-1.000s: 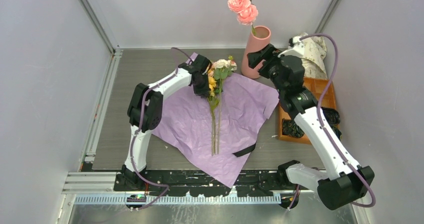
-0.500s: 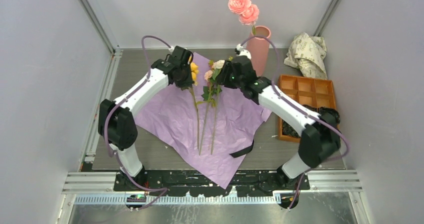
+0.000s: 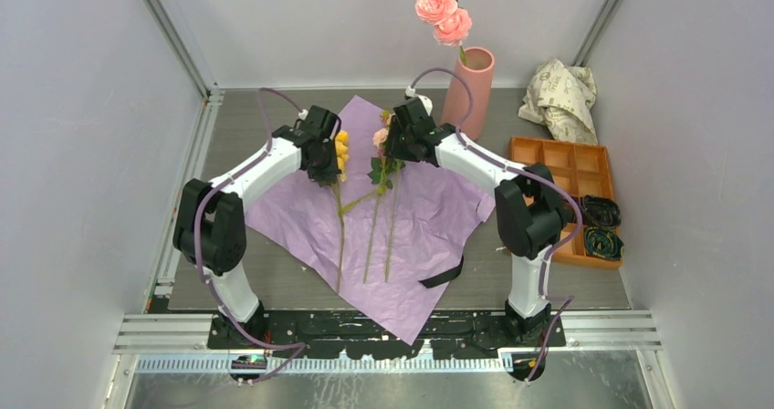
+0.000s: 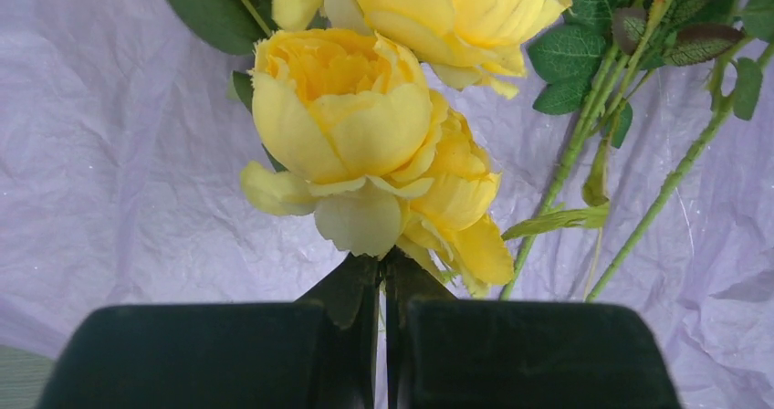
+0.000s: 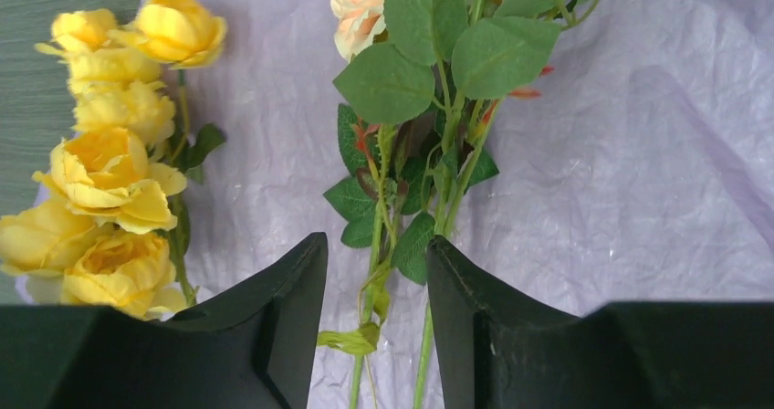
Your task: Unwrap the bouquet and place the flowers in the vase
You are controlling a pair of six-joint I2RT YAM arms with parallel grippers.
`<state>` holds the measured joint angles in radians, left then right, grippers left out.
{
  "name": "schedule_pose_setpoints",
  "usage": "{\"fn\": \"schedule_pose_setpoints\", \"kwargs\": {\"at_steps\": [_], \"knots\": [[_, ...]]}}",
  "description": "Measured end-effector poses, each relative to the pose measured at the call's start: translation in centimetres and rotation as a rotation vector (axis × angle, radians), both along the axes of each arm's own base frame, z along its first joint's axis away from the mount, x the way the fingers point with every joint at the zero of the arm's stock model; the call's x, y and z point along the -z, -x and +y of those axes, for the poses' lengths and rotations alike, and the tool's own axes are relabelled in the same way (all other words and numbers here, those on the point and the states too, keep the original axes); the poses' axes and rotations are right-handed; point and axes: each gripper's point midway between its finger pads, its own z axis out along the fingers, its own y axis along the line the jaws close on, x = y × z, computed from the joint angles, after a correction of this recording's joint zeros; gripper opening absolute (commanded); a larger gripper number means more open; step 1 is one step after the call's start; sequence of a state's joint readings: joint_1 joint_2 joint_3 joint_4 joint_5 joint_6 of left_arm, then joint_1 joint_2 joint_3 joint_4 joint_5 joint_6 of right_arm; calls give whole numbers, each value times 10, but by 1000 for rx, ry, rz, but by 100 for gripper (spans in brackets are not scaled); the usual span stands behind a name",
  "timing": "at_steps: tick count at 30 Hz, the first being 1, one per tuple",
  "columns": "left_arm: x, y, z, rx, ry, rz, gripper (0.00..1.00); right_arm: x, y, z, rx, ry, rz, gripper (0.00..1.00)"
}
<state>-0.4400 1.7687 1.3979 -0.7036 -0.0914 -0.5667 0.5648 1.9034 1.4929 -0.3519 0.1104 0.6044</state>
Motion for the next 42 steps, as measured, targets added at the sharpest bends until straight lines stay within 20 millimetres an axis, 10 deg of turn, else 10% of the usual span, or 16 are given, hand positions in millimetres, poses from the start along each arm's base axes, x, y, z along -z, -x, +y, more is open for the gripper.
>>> {"fn": "schedule_pose_setpoints", "kwargs": {"at_steps": [7,11,17,22,30,35,42], "knots": [[12,5,-2,32,43,9,47,24,-10,-7,20,86,28,51],[10,20,-5,63,89,16,48,35,-15,-12,31,129,45,45],[-46,23,-9,95,165,-114,48,56,-25,-9,28,173,70,34],[-96,31,-5,112,203,-241,48,71,-32,-8,19,207,93,2],[-128,46,3,112,225,-312,50,60,-32,-13,20,241,81,1],[-143,54,10,104,226,-351,51,6,-21,-10,-8,227,8,1],[-159,59,20,81,215,-407,50,-148,16,15,-128,76,-290,1]]}}
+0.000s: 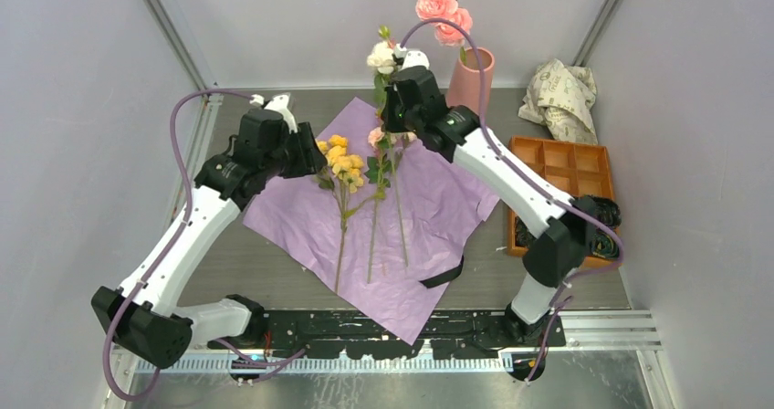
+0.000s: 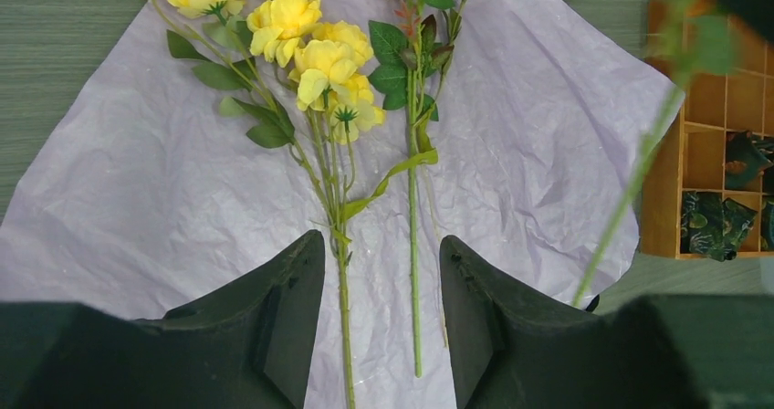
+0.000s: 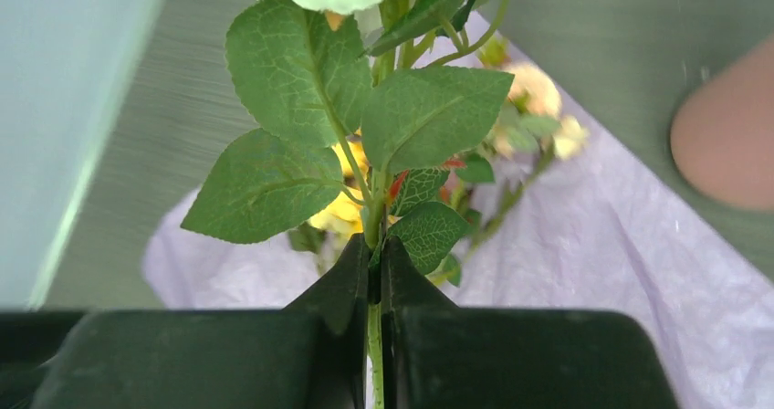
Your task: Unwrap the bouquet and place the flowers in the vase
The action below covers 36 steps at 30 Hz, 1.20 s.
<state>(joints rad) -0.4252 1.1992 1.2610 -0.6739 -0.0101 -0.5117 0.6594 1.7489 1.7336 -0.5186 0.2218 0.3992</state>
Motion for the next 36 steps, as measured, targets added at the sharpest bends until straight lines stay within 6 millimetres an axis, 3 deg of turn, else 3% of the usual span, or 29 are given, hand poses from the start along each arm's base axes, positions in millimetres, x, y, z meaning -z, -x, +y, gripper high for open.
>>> {"fn": "schedule_pose_setpoints", "kwargs": {"at_steps": [5,8,15,20,25,29,36], "knots": [[-2,3,3,-9,-2,-12,51,-86,32,9,-119,-75,-206,1],[-1,5,5,-11,-2,-13,51,-137,45,-1,-143,-112,-357,1],[11,8,4,-6,-2,10,51,-261,75,-72,30,-206,-811,1],[9,7,-1,14,20,5,51,-333,76,-114,237,-180,-1075,1],[7,6,-3,17,29,-6,51,-359,50,-132,417,-29,-1209,1],[7,6,-4,20,33,-7,51,-357,10,-140,513,133,-1224,1],[6,5,-5,22,37,-12,51,-360,-37,-188,658,268,-1213,1]]}}
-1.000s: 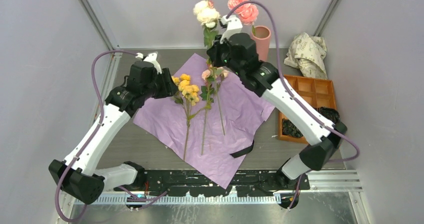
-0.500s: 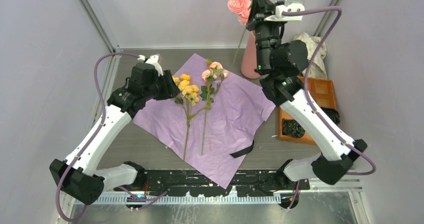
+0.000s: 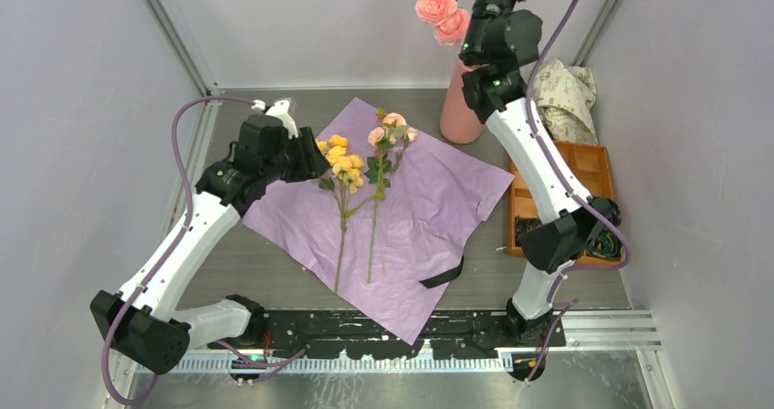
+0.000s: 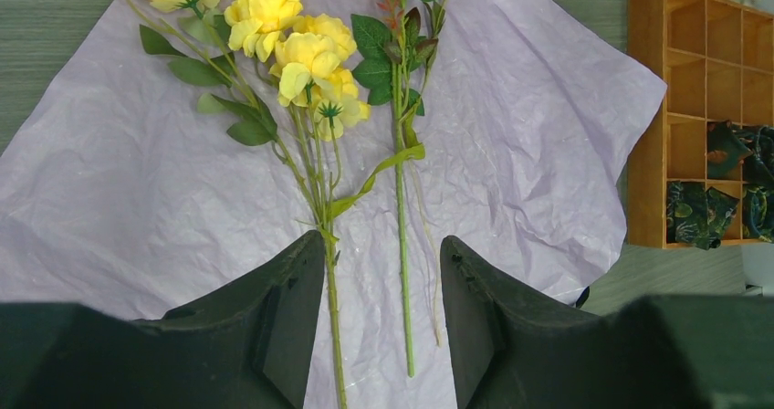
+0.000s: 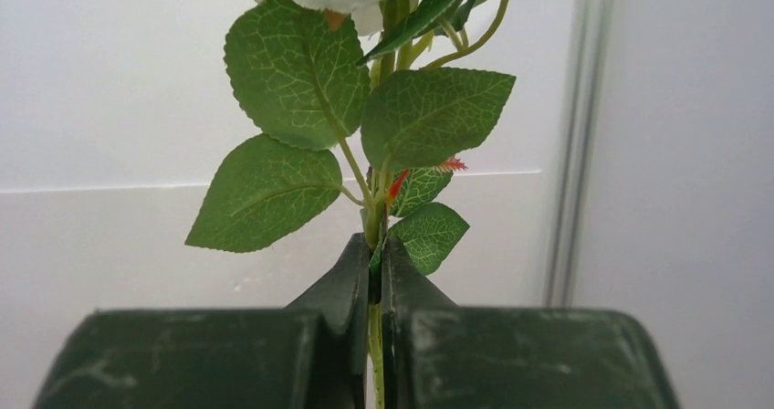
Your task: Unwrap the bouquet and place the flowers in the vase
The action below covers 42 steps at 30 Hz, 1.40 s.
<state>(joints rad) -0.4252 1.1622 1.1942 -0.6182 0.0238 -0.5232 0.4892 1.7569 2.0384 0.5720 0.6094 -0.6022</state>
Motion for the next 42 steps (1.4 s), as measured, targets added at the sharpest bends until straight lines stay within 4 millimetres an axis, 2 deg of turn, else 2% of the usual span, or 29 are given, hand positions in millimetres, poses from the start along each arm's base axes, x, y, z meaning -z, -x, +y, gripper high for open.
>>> {"fn": "schedule_pose_setpoints", "kwargs": {"at_steps": [6,11,18,25,28,30,34,36,37,39,42], "knots": [[0,0,0,0,0,0,51,-17,-4,-41,67,-37,-36,1],[3,-2,-1,0,-3,8,51,-20,-6,-56,66,-77,-59,1],[6,-2,-2,2,-4,15,51,-11,-27,-52,27,-105,-52,1],[10,-2,-1,2,-7,22,51,17,-53,-40,-22,-128,0,1],[10,-2,-2,2,-7,22,51,44,-66,-34,-35,-138,45,1],[11,-2,-2,2,-6,23,51,74,-79,-30,-37,-138,104,1],[11,-3,-3,-2,2,25,51,150,-102,-24,-32,-130,249,1],[12,-4,-4,-4,7,26,51,189,-110,-22,-27,-120,330,5],[12,-5,-4,-4,8,27,51,203,-112,-21,-23,-117,360,9],[14,-6,-5,-3,10,29,51,223,-114,-21,-18,-120,402,24],[18,-7,-7,1,12,37,51,232,-113,-22,-16,-137,412,53]]}}
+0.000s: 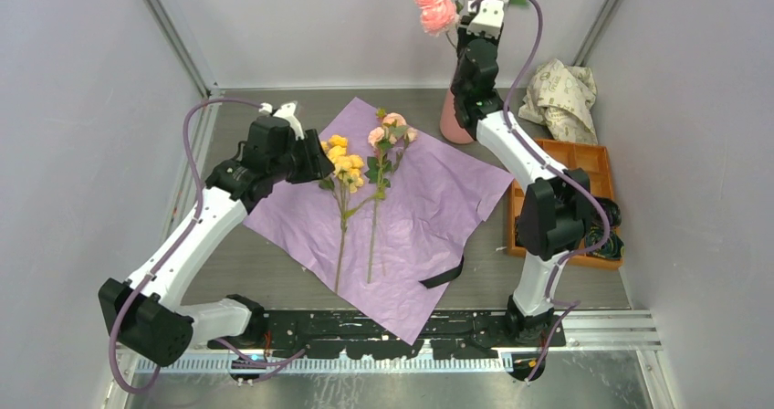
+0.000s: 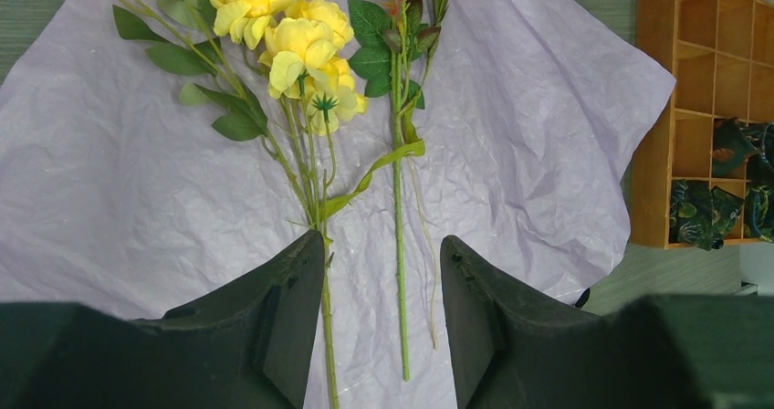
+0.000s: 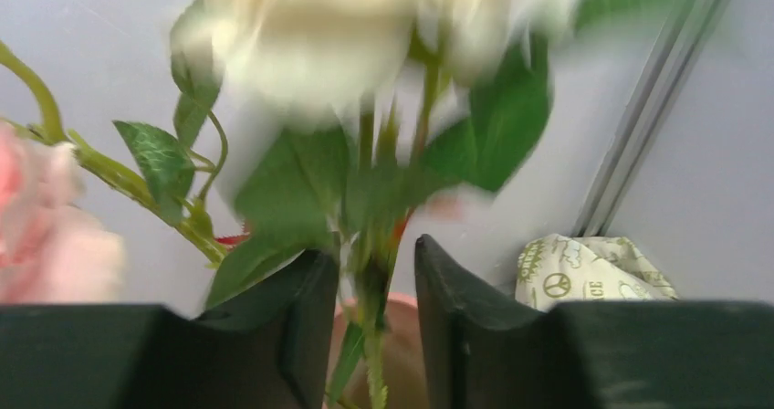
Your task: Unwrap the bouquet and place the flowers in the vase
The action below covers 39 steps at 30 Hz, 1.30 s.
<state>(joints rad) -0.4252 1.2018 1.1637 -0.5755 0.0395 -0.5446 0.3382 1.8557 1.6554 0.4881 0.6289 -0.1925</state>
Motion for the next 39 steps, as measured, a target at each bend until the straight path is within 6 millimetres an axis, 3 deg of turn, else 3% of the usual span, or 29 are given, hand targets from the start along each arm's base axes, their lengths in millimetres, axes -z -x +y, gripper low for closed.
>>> {"fn": "schedule_pose_setpoints", "kwargs": {"at_steps": [2,4,8,18,28,33,36,39], "knots": [[3,0,-1,4,2,8,51,3,3,-1,1,-11,3,66],[7,0,-3,7,3,19,51,5,8,-3,1,-17,6,72],[11,-4,-7,15,9,29,51,-3,21,-7,-2,-36,-7,78],[29,-12,-18,33,30,73,50,-44,61,-19,-20,-103,-88,92],[55,-22,-30,62,28,140,50,-81,108,-22,-103,-198,-130,91],[68,-42,-46,91,31,187,51,-111,167,-27,-214,-305,-209,66],[75,-61,-58,104,33,207,49,-132,207,-22,-333,-387,-268,65],[89,-87,-74,112,27,227,48,-129,230,-5,-458,-460,-266,66]]}}
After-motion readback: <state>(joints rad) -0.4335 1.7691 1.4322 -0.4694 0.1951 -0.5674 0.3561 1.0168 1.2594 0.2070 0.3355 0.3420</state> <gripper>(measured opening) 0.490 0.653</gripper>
